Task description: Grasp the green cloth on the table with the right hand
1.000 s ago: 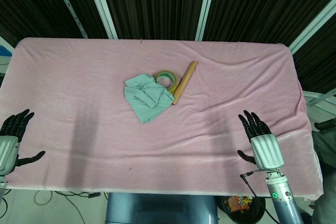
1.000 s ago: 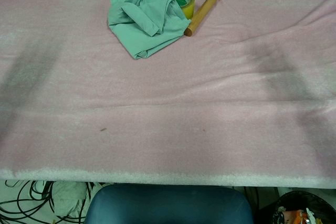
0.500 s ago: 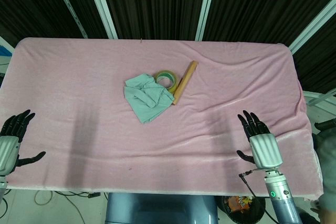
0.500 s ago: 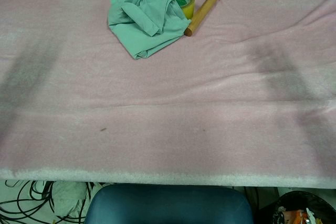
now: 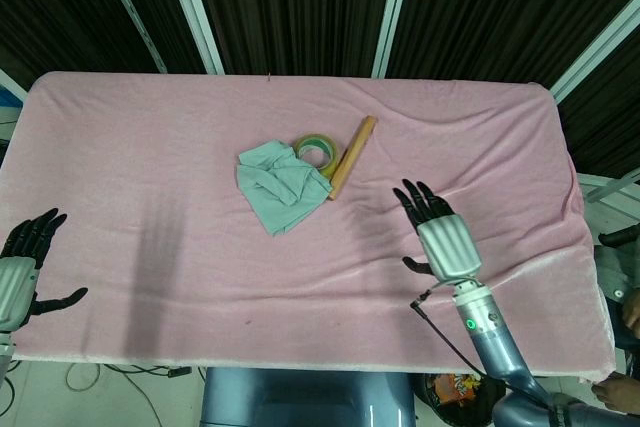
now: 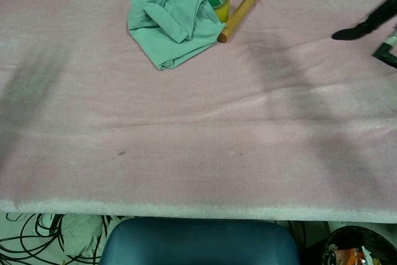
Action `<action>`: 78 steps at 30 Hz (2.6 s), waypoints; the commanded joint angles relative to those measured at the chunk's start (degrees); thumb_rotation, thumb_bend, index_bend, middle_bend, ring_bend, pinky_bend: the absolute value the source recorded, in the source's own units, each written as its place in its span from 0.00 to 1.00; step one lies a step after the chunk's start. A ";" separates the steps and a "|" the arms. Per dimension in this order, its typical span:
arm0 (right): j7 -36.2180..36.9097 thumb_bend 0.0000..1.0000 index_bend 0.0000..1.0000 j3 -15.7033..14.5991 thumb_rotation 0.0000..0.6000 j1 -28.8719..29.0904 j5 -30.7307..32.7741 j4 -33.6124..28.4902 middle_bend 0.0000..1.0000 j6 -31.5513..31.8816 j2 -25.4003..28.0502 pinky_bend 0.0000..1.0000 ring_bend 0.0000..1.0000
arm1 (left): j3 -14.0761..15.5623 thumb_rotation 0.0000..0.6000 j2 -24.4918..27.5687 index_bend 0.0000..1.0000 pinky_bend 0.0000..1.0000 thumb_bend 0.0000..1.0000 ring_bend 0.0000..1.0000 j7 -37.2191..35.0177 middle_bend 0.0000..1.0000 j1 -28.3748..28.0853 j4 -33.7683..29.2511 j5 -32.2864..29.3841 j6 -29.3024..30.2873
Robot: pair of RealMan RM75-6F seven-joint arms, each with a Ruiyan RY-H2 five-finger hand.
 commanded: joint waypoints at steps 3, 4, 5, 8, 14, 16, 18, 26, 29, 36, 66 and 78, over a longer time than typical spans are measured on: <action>-5.43 0.11 0.00 7.19 1.00 13.14 10.20 8.91 0.00 -11.40 -10.00 0.22 0.02 | -0.52 1.00 0.34 0.00 0.00 0.00 0.00 -0.94 0.00 -0.21 -0.21 -1.11 -0.62; -5.78 0.11 0.00 7.64 1.00 14.37 11.09 10.33 0.00 -12.17 -11.16 0.22 0.02 | -0.53 1.00 0.39 0.00 0.00 0.00 0.00 -1.02 0.00 -0.24 -0.22 -1.20 -0.73; -6.28 0.11 0.00 8.23 1.00 16.41 12.39 12.77 0.00 -13.52 -13.08 0.23 0.03 | -0.57 1.00 0.44 0.00 0.00 0.00 0.00 -1.04 0.00 -0.29 -0.20 -1.38 -0.91; -6.93 0.12 0.00 9.72 1.00 21.81 15.51 20.65 0.00 -16.90 -18.40 0.23 0.03 | -0.76 1.00 0.55 0.00 0.00 0.00 0.00 -1.19 0.00 -0.46 -0.25 -2.04 -1.49; -3.20 0.16 0.00 13.06 1.00 31.87 18.78 40.09 0.03 -22.18 -28.61 0.22 0.06 | -1.06 1.00 0.88 0.00 0.00 0.00 0.00 -1.41 0.00 -0.81 -0.54 -3.46 -2.83; -1.10 0.16 0.00 13.89 1.00 34.65 19.07 46.40 0.03 -23.64 -31.31 0.23 0.06 | -1.18 1.00 0.94 0.00 0.00 0.00 0.00 -1.52 0.00 -0.92 -0.60 -3.90 -3.20; 1.17 0.16 0.00 14.65 1.00 37.47 19.29 52.89 0.03 -25.38 -33.93 0.22 0.06 | -1.28 1.00 0.99 0.00 0.00 0.00 0.00 -1.54 0.00 -1.02 -0.67 -4.23 -3.50; 11.36 0.16 0.00 15.18 1.00 45.57 18.30 74.40 0.04 -30.88 -43.07 0.23 0.06 | -1.52 1.00 1.14 0.00 0.00 0.00 0.00 -1.89 0.00 -1.24 -0.94 -5.04 -4.28; 15.40 0.16 0.02 14.72 1.00 47.51 17.16 79.48 0.06 -31.86 -45.52 0.24 0.08 | -1.54 1.00 1.12 0.00 0.00 0.00 0.00 -1.84 0.00 -1.30 -0.98 -5.11 -4.41; 23.02 0.29 0.30 13.47 1.00 49.39 16.38 84.02 0.31 -32.91 -47.95 0.48 0.32 | -1.67 1.00 1.08 0.00 0.00 0.00 0.00 -1.99 0.00 -1.37 -1.04 -5.46 -4.69; 29.77 0.63 0.72 6.02 1.00 33.78 7.67 52.03 0.67 1.87 -30.92 0.72 0.66 | -1.38 1.00 0.58 0.00 0.00 0.00 0.00 -1.79 0.00 -0.96 -1.27 -3.89 -3.34; 18.55 0.63 0.72 0.12 1.00 13.47 6.48 1.29 0.67 15.80 -9.03 0.72 0.66 | -1.05 1.00 -0.24 0.00 0.00 0.00 0.00 -0.58 0.00 -0.61 -0.86 -2.63 -2.01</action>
